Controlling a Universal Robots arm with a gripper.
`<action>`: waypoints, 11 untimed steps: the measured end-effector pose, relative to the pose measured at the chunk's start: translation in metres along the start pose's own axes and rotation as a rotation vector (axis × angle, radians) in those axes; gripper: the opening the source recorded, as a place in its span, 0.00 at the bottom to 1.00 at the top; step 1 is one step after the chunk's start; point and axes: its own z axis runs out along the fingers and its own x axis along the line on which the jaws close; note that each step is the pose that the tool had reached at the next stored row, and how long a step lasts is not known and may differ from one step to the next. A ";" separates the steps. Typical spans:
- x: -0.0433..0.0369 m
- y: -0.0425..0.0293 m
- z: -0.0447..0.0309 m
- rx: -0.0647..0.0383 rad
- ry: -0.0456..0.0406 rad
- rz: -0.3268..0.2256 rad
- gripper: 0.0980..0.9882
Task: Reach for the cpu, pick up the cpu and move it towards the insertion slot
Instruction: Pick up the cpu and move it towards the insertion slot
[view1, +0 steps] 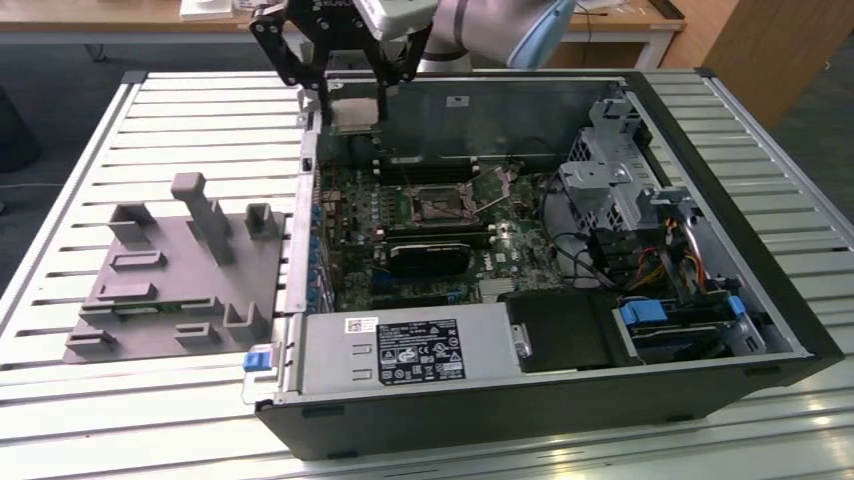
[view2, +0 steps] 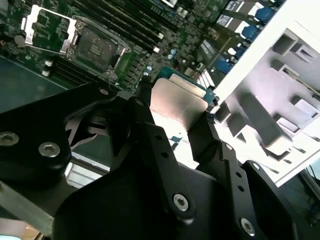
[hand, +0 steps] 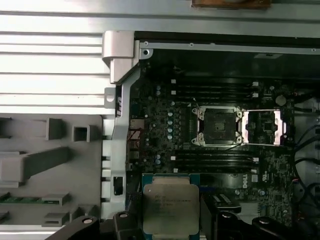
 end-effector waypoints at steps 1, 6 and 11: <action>-0.0030 0.0016 0.0008 0.000 0.0004 0.000 0.50; -0.0184 0.0107 0.0042 0.000 0.0020 0.000 0.50; -0.0357 0.0177 0.0069 0.000 0.0022 0.000 0.50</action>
